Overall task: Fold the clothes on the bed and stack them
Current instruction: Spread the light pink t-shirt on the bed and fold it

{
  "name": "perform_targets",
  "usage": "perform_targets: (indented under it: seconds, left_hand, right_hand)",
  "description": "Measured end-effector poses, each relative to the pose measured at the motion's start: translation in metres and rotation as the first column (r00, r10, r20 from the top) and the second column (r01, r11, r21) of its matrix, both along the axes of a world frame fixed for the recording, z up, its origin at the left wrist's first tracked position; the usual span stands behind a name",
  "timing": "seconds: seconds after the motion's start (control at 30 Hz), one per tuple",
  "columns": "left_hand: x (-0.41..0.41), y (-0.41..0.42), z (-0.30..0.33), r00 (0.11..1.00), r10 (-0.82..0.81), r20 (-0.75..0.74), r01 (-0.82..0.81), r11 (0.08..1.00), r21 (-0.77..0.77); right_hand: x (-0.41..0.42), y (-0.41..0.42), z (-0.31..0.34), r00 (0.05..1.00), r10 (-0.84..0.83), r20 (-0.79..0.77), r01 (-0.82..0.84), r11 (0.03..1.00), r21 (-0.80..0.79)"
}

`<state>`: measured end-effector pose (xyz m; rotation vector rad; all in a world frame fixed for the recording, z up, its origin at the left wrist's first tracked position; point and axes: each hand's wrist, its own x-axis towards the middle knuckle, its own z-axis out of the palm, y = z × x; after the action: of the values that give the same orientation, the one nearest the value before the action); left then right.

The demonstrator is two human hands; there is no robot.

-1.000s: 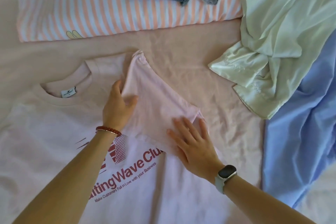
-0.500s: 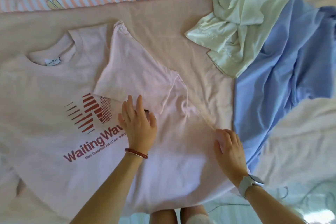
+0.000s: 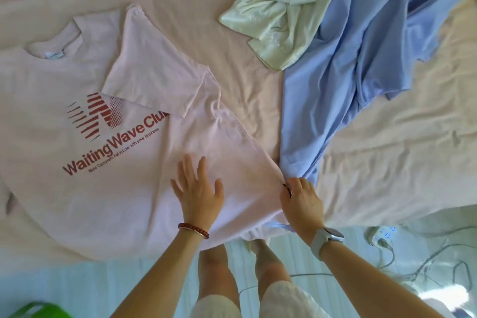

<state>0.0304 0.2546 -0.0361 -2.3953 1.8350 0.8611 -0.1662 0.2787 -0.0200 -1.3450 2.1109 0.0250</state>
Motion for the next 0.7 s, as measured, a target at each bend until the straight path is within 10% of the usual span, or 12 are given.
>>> perform_targets:
  seconds: [0.43, 0.7]
  left_hand:
    - [-0.07, 0.057, 0.023, 0.974, -0.078, -0.213, 0.051, 0.991, -0.126]
    - [-0.069, 0.054, 0.002, 0.951, -0.253, -0.178, 0.282, 0.944, 0.169]
  right_hand:
    - [-0.03, 0.001, 0.02, 0.848, -0.257, 0.464, 0.327, 0.942, -0.075]
    - [-0.062, 0.024, -0.006, 0.941, 0.034, 0.336, -0.112, 0.97, 0.215]
